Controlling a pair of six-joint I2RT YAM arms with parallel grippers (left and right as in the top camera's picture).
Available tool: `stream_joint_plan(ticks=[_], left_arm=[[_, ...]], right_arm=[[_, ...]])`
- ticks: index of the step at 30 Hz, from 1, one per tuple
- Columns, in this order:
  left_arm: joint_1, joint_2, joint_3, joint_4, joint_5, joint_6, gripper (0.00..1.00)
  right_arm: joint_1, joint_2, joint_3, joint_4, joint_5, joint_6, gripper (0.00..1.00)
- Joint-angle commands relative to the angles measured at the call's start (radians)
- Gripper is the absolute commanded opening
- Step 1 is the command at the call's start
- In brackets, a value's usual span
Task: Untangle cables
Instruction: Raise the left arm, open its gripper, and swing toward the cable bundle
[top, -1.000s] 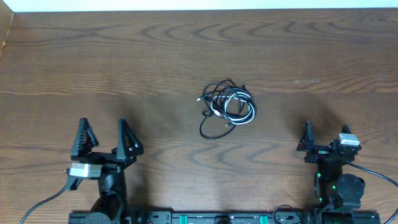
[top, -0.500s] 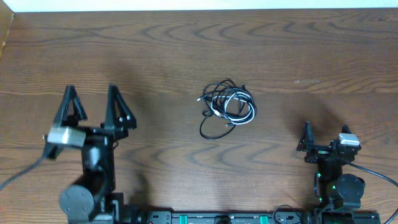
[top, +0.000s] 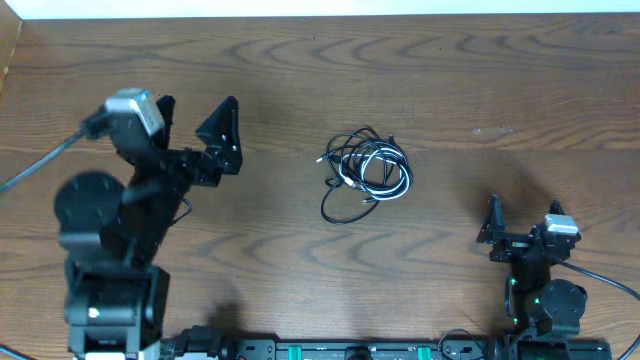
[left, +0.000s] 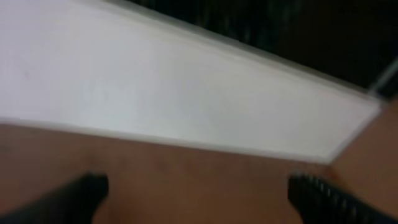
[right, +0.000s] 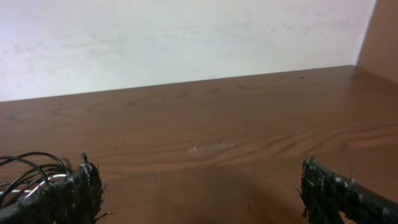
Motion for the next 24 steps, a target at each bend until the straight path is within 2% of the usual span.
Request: stream_joint_plan(ticks=[1, 6, 15, 24], left_arm=[[0.000, 0.057, 0.110, -0.097, 0.097, -0.005, 0.98], [0.000, 0.145, 0.194, -0.211, 0.267, 0.051, 0.98], [-0.001, 0.227, 0.216, -0.376, 0.273, 0.051, 0.98], [-0.001, 0.265, 0.213, -0.442, 0.271, 0.051, 0.98]], right_arm=[[0.007, -0.006, -0.002, -0.003, 0.011, 0.012, 0.99], [0.007, -0.006, -0.002, -0.003, 0.011, 0.012, 0.99], [0.007, -0.006, -0.002, -0.003, 0.011, 0.012, 0.99], [0.007, -0.006, -0.002, -0.003, 0.011, 0.012, 0.99]])
